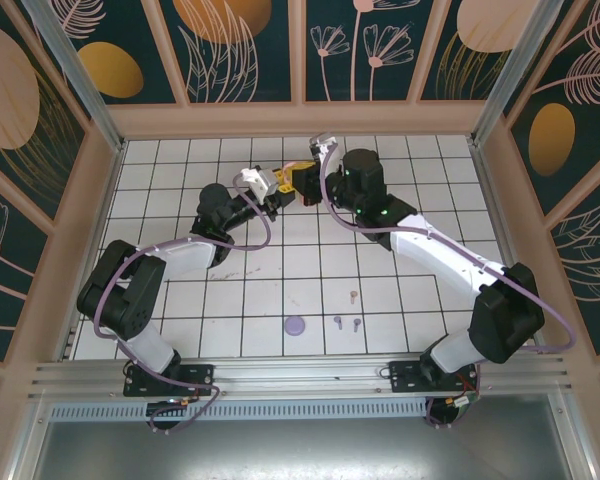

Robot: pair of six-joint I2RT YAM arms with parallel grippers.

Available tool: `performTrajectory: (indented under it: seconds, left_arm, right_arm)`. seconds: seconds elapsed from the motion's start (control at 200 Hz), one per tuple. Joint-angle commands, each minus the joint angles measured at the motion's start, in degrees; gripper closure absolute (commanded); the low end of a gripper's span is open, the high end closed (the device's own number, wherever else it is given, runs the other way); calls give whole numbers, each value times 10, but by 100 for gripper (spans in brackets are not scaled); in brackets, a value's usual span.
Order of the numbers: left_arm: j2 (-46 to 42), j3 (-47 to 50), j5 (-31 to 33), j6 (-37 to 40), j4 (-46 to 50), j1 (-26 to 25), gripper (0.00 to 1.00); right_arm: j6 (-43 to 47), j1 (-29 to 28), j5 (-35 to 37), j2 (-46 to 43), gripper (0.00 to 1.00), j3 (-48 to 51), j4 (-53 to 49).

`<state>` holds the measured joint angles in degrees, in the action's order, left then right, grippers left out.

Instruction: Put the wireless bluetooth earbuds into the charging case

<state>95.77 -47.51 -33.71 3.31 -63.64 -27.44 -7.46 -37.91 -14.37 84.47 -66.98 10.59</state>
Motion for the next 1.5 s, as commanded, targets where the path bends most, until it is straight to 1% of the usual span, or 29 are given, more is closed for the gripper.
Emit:
performTrajectory:
  seconds: [0.0, 0.185, 0.305, 0.37, 0.43, 0.596, 0.756, 0.881, 0.966, 1.136, 1.186, 1.246, 1.346, 1.491]
  left_arm:
    - [-20, -25, -35, -11, -57, -7, 100]
    - [-22, -31, -36, -13, -46, -7, 100]
    - [-20, -33, -34, -17, -45, -7, 100]
    - [-18, -34, -34, -17, -43, -7, 100]
    - [-16, -32, -32, -18, -46, -7, 100]
    - [-10, -21, -18, -19, -58, -7, 100]
    - [-3, -5, 12, -27, -91, -7, 100]
    - [2, 1, 25, -33, -106, -7, 100]
    - [2, 6, 35, -35, -113, -7, 100]
    - [-1, 16, 49, -33, -115, -7, 100]
    - [-5, 21, 52, -30, -115, -7, 100]
    - [-9, 27, 56, -24, -115, -7, 100]
    - [-16, 36, 57, -19, -113, -7, 100]
    - [-25, 44, 57, -20, -100, -7, 100]
  right_arm:
    - [29, 4, -17, -8, 93, 25, -19]
    - [43, 5, -19, -8, 93, 25, -31]
    - [39, 5, -8, -6, 90, 12, -43]
    - [26, 5, 8, -5, 81, 4, -49]
    - [12, 6, 15, -7, 67, -5, -53]
    - [-27, 12, 14, -26, 50, -26, -61]
    - [-74, 22, 25, -64, 38, -33, -77]
    - [-115, 35, 47, -94, 36, -32, -112]
    - [-142, 43, 80, -108, 36, -26, -153]
    - [-204, 49, 147, -132, 36, 13, -236]
    - [-220, 51, 150, -136, 36, 29, -262]
    - [-247, 52, 173, -140, 37, 48, -294]
    - [-293, 52, 184, -140, 38, 86, -344]
    - [-351, 41, 176, -141, 41, 166, -382]
